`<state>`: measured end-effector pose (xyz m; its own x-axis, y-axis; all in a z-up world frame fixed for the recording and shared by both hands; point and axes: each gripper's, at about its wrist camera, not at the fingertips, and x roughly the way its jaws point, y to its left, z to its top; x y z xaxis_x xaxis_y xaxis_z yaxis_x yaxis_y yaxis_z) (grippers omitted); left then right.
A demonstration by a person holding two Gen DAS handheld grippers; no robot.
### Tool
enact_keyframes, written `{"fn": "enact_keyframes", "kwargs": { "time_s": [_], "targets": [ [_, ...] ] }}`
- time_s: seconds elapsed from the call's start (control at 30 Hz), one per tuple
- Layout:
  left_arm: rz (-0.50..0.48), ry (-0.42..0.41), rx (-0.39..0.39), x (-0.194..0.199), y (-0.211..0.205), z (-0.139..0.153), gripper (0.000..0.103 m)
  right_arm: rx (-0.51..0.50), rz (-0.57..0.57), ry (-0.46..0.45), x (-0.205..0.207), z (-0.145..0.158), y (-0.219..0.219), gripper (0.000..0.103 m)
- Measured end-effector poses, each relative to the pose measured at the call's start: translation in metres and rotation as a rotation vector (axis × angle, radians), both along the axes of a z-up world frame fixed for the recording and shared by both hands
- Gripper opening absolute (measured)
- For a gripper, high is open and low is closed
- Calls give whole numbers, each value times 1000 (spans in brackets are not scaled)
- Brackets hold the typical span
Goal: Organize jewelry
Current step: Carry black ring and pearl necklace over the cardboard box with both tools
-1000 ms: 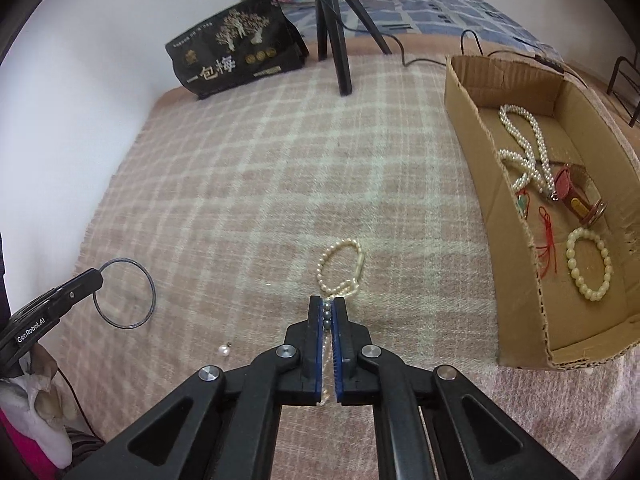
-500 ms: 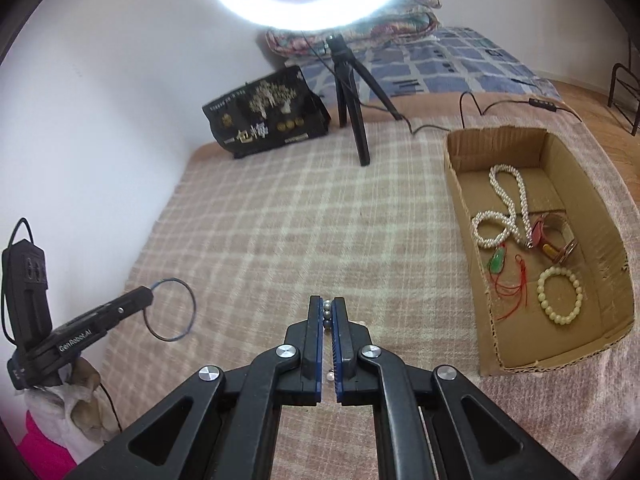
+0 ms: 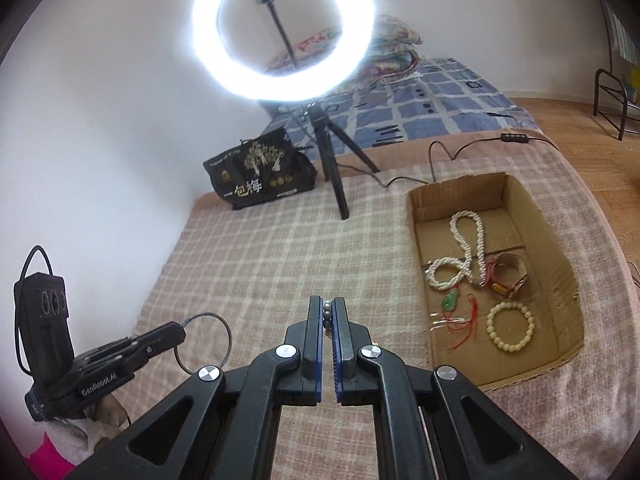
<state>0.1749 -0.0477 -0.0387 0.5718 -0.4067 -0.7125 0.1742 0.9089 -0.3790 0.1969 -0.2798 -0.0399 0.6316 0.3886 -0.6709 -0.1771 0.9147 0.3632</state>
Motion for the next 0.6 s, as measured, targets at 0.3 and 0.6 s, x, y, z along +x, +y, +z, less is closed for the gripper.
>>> {"fn": "enact_keyframes", "kwargs": {
  "time_s": [0.3,0.6],
  "targets": [
    [-102,-24,-23,10,-66,11,1,-23,-80,-6,16,2,-46,1],
    [-183,-14,-57,20,-124,14,1,-46,-139,-5,37,1,-85,1]
  ]
}}
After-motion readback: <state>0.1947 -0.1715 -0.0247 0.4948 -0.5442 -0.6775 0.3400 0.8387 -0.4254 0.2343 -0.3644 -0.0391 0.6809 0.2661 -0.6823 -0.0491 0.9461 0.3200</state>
